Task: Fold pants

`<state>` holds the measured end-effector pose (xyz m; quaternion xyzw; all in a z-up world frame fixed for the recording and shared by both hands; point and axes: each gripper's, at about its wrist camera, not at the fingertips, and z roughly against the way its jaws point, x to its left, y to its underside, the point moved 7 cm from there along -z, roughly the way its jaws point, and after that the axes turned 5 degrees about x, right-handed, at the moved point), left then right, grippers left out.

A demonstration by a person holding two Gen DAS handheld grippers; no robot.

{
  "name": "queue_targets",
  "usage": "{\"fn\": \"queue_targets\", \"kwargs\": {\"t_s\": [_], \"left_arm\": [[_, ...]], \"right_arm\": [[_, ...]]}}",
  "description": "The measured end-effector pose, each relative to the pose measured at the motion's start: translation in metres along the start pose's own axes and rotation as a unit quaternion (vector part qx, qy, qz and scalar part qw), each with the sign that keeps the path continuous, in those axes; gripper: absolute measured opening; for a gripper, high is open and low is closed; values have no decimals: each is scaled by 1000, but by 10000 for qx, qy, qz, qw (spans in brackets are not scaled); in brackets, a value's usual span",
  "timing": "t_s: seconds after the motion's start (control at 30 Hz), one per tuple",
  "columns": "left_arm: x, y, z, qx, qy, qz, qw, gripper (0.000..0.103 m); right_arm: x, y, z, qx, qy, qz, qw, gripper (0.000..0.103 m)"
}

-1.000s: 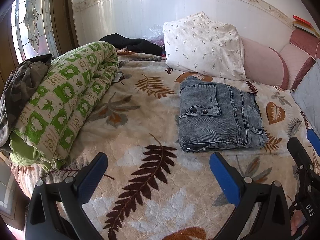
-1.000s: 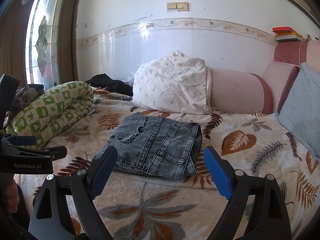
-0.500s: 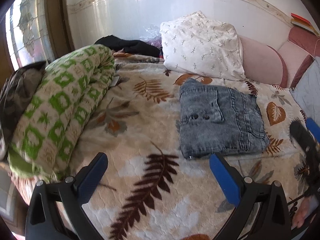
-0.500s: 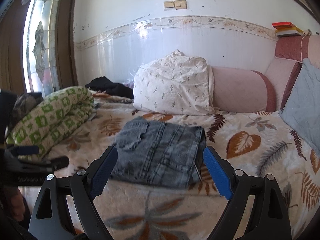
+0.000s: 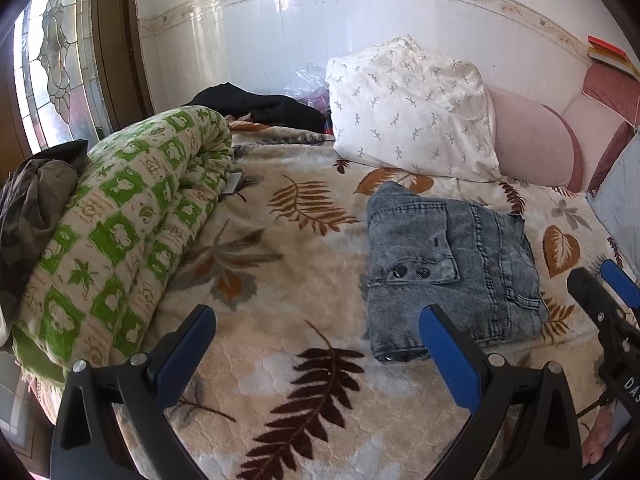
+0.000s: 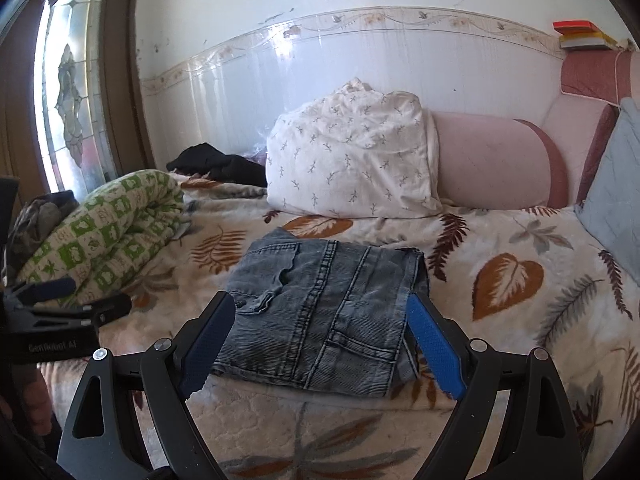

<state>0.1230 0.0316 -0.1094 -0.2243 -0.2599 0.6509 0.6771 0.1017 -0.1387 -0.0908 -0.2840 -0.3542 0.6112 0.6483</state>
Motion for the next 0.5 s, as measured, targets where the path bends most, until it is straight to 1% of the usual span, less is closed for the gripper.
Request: {"fn": "queue_targets", "kwargs": {"t_s": [0.13, 0.37, 0.43, 0.5], "left_arm": [[-3, 3, 4, 25, -6, 34, 10000, 103], [-6, 8, 11, 15, 112, -46, 9999, 103], [-4, 7, 13, -5, 169, 46, 9998, 103], [-1, 7, 14, -19, 141, 106, 9998, 103]], "right_arm": [[-3, -1, 6, -75, -17, -26, 10000, 88], [-3, -2, 11, -157, -6, 23, 9999, 88], [-5, -3, 12, -169, -24, -26, 9999, 88], [-6, -3, 12, -176, -41, -66, 9998, 88]]}}
